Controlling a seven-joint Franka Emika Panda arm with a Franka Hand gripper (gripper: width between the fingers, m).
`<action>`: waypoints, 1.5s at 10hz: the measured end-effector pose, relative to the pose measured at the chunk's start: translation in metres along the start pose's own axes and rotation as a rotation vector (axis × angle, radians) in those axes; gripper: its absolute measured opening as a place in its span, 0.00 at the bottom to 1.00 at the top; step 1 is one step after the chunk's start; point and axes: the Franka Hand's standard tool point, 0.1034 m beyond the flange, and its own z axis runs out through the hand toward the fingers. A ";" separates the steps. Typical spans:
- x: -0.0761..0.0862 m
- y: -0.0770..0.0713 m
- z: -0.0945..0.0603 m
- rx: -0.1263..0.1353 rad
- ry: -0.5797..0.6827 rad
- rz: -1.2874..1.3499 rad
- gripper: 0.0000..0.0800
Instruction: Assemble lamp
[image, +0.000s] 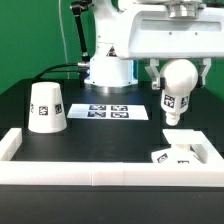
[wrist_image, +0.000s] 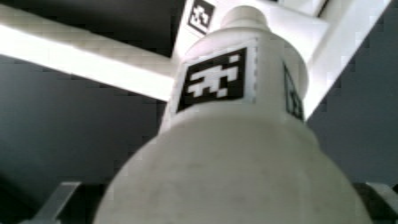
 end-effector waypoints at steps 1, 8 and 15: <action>-0.001 0.000 0.001 0.000 0.000 -0.002 0.72; 0.005 -0.002 0.007 -0.023 0.100 -0.012 0.72; -0.001 -0.007 0.012 -0.035 0.154 -0.018 0.72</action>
Offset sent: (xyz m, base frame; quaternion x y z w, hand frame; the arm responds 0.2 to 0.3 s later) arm 0.0000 0.0000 0.0000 0.0000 0.0650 0.0000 0.9979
